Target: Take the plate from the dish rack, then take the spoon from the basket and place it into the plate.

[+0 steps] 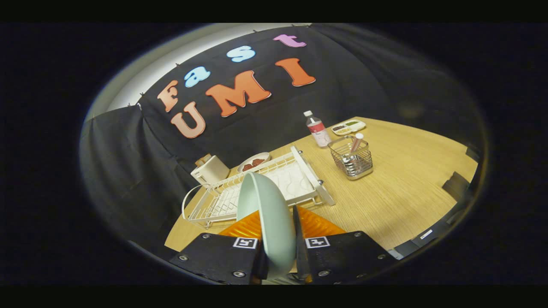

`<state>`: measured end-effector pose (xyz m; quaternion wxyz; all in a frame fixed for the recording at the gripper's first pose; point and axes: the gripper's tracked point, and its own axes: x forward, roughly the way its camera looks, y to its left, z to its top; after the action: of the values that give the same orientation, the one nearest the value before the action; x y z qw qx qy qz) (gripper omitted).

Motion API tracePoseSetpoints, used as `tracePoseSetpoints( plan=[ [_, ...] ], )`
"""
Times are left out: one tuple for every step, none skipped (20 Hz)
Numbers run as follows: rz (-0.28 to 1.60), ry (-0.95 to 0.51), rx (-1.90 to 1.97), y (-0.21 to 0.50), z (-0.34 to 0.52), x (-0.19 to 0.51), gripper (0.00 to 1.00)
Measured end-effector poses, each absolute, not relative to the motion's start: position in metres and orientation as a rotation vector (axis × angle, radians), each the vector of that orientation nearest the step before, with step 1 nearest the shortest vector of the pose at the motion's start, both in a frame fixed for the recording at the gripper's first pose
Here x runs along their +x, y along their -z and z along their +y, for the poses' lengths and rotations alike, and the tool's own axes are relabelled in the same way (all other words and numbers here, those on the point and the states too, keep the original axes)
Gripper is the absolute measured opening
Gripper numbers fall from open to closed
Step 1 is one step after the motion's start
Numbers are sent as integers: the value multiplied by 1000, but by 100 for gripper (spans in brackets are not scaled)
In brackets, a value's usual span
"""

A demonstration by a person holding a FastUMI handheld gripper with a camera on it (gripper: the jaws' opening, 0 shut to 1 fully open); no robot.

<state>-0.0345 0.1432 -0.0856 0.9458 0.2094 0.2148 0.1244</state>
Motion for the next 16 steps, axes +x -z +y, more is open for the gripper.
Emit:
tracePoseSetpoints(
  plan=[
    [452,-248,441,94,141,-34,26],
    [467,-250,463,100,141,-35,27],
    [482,-254,488,105,142,-36,26],
    [498,-259,509,111,143,-36,26],
    [511,-262,523,117,145,-37,26],
    [523,-269,533,120,147,-38,26],
    [530,-272,538,124,148,-39,26],
    [535,-273,543,127,149,-39,26],
    [543,-274,547,130,149,-38,26],
    [554,-275,550,134,150,-39,26],
    [562,-267,553,138,149,-39,26],
    [575,-264,562,142,148,-38,26],
    [584,-263,581,143,150,-39,27],
    [591,-265,592,145,150,-38,27],
    [595,-263,600,146,149,-38,27],
    [597,-249,595,148,149,-36,27]
  ],
)
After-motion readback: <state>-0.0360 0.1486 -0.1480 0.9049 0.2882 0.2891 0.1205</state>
